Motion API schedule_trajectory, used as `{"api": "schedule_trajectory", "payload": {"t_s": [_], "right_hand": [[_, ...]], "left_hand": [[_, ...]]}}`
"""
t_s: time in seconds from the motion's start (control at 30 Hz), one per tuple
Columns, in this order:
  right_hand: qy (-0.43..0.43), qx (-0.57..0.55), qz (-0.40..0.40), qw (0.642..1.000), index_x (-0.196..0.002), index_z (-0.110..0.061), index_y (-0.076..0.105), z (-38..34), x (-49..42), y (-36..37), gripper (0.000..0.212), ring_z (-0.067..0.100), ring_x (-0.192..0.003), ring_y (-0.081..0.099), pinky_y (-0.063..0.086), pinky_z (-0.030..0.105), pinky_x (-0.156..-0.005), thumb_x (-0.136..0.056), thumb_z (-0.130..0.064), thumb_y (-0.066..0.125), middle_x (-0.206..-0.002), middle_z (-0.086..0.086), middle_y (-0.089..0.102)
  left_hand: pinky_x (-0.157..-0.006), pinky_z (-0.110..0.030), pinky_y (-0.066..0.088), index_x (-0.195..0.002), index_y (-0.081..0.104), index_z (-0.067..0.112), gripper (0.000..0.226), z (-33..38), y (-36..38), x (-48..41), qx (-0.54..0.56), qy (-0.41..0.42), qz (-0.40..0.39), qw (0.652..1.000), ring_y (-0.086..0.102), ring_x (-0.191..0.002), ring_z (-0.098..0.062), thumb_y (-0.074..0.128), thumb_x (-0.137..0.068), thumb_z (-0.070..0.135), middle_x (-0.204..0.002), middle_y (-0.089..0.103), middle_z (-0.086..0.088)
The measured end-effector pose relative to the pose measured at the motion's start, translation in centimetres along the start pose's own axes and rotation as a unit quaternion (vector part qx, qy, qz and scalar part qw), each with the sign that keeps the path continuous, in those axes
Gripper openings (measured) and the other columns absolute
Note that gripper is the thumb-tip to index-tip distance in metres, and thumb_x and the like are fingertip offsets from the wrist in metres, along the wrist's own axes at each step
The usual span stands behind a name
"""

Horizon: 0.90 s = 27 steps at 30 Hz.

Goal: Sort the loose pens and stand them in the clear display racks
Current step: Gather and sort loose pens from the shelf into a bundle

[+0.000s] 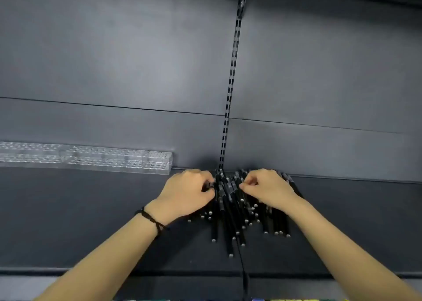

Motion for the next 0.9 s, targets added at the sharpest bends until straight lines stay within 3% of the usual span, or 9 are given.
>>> {"api": "schedule_trajectory", "payload": {"t_s": [0.17,0.27,0.37,0.47,0.6,0.67,0.73,0.83,0.9], "right_hand": [[0.060,0.118,-0.065,0.989,-0.084,-0.018,0.066,0.1,-3.3,0.8,0.050,0.015,-0.079,0.064,0.052,0.030,-0.074,-0.078,-0.067,0.061,-0.084,-0.005,0.068],[0.071,0.120,-0.087,0.987,-0.088,-0.018,0.067,0.6,-4.1,1.0,0.052,0.015,-0.081,0.065,0.052,0.031,-0.076,-0.073,-0.067,0.066,-0.086,-0.005,0.069],[0.078,0.027,-0.102,0.991,-0.083,-0.019,0.070,1.7,-4.5,1.2,0.037,0.012,-0.084,0.065,0.054,0.034,-0.081,-0.074,-0.054,0.072,-0.086,-0.006,0.070],[0.072,-0.057,-0.088,0.992,-0.075,-0.019,0.072,2.0,-4.6,1.2,0.022,0.009,-0.082,0.066,0.055,0.033,-0.082,-0.075,-0.041,0.076,-0.080,-0.007,0.070],[0.055,-0.142,-0.050,0.987,-0.072,-0.008,0.074,1.9,-4.3,1.0,0.023,0.009,-0.065,0.061,0.048,0.026,-0.065,-0.075,-0.031,0.076,-0.069,0.005,0.069],[0.040,-0.207,-0.046,0.976,-0.073,-0.007,0.074,1.4,-3.8,0.9,0.021,0.003,-0.057,0.054,0.042,0.023,-0.060,-0.076,-0.027,0.075,-0.064,0.001,0.063],[0.018,-0.256,-0.053,0.965,-0.073,-0.011,0.075,0.3,-3.3,1.1,0.015,-0.002,-0.057,0.055,0.042,0.017,-0.061,-0.078,-0.025,0.075,-0.065,-0.003,0.066],[-0.031,-0.270,-0.077,0.959,-0.076,-0.017,0.077,-1.1,-3.0,1.5,0.012,-0.002,-0.066,0.058,0.045,0.016,-0.068,-0.080,-0.028,0.076,-0.078,0.000,0.073],[-0.047,-0.201,-0.051,0.977,-0.070,-0.021,0.074,-0.8,-3.3,1.4,0.020,0.001,-0.063,0.057,0.045,0.023,-0.066,-0.080,-0.038,0.074,-0.070,-0.003,0.069]], "left_hand": [[-0.091,-0.030,0.043,-0.126,0.058,0.030,0.040,0.1,1.3,-4.3,-0.018,0.004,0.003,1.000,0.056,-0.112,-0.016,0.055,-0.089,0.045,-0.118,0.063,0.008],[-0.093,-0.031,0.047,-0.123,0.060,0.032,0.037,-0.9,2.9,-5.5,0.061,-0.027,-0.001,0.998,0.057,-0.112,-0.012,0.057,-0.088,0.046,-0.119,0.062,0.011],[-0.095,-0.029,0.046,-0.118,0.064,0.032,0.032,-1.6,4.7,-5.6,0.146,-0.053,0.003,0.988,0.057,-0.111,-0.007,0.059,-0.089,0.046,-0.118,0.064,0.014],[-0.095,-0.028,0.043,-0.115,0.069,0.024,0.031,-1.5,5.3,-5.5,0.159,-0.045,0.030,0.986,0.057,-0.109,-0.009,0.058,-0.092,0.041,-0.114,0.067,0.009],[-0.079,-0.030,0.044,-0.095,0.076,0.016,0.031,-1.2,5.8,-5.6,0.213,-0.042,0.039,0.975,0.058,-0.084,-0.012,0.058,-0.093,0.042,-0.085,0.067,0.005],[-0.078,-0.035,0.048,-0.081,0.074,0.012,0.047,-0.9,6.3,-5.8,0.282,-0.082,0.018,0.956,0.062,-0.076,-0.015,0.056,-0.087,0.055,-0.075,0.068,-0.002],[-0.088,-0.041,0.051,-0.080,0.075,0.014,0.057,-0.7,6.7,-5.8,0.376,-0.139,0.007,0.916,0.068,-0.084,-0.019,0.053,-0.078,0.067,-0.079,0.073,-0.005],[-0.092,-0.039,0.052,-0.084,0.075,0.011,0.032,-0.4,6.4,-5.8,0.492,-0.160,0.047,0.855,0.069,-0.087,-0.018,0.058,-0.095,0.036,-0.084,0.075,-0.004],[-0.085,-0.031,0.050,-0.077,0.070,0.010,0.031,-0.7,5.6,-5.5,0.537,-0.174,0.090,0.820,0.065,-0.080,-0.013,0.052,-0.099,0.022,-0.079,0.072,0.000]]}}
Point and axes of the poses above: each hand's wrist, its own x-axis away from the middle knuckle, its own y-axis out of the palm, z = x × y, the point moved 5 cm from there along -x, towards the middle knuckle
